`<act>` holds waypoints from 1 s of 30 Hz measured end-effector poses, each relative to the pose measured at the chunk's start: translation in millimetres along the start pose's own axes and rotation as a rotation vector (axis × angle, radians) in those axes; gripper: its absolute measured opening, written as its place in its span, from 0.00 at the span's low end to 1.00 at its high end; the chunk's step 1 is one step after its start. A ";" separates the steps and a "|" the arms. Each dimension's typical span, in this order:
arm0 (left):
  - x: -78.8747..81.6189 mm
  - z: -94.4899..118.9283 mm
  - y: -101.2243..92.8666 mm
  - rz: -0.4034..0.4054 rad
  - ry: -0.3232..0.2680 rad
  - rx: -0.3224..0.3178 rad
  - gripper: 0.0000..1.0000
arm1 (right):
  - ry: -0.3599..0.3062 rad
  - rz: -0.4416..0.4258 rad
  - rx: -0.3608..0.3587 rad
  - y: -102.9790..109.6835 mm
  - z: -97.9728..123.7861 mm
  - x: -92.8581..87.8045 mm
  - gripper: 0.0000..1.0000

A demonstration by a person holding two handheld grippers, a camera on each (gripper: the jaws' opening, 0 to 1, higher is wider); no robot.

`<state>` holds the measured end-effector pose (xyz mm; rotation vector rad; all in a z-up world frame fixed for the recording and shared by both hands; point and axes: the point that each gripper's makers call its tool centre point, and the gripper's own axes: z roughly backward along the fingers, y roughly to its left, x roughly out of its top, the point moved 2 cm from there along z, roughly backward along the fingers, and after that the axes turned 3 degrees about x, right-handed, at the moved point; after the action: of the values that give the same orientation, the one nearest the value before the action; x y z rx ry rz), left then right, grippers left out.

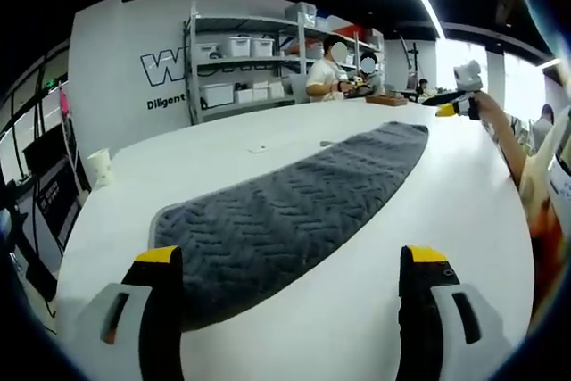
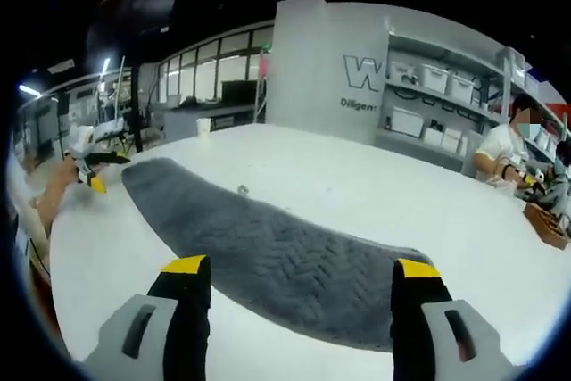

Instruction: Open the folded towel by lifting each exposed corner and separating the folded layers until the towel lies flat within the target outline without major curled edges

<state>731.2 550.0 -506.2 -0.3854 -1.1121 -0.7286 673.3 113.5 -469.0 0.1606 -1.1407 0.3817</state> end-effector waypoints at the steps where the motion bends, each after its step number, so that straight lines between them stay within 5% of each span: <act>1: 0.0 0.3 -1.0 -0.002 0.001 -0.001 1.00 | 0.003 -0.002 0.000 1.7 0.6 -0.2 0.79; 2: 0.5 0.6 -1.8 -0.003 0.000 -0.002 1.00 | 0.001 -0.020 -0.034 -34.2 10.8 2.9 0.80; 4: 0.9 0.8 -2.0 -0.002 -0.001 -0.002 1.00 | -0.010 -0.062 -0.066 -63.7 15.4 1.6 0.78; 11: 6.5 1.0 -0.3 0.022 -0.026 0.006 1.00 | -0.003 -0.095 -0.105 -87.8 9.9 -8.2 0.64; 16: 11.2 0.5 0.9 0.043 -0.054 0.007 1.00 | -0.005 -0.055 -0.146 -133.7 2.9 -1.8 0.50; 26: 11.6 4.4 4.4 0.052 -0.058 0.021 1.00 | -0.009 -0.118 -0.213 -206.0 -11.7 -15.4 0.21; 30: 11.7 4.3 4.7 0.055 -0.054 0.020 1.00 | 0.023 -0.112 -0.226 -214.0 -14.0 -27.3 0.23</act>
<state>734.5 552.0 -493.5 -0.4189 -1.1551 -0.6613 755.8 -85.7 -485.0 0.0209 -1.1380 0.1535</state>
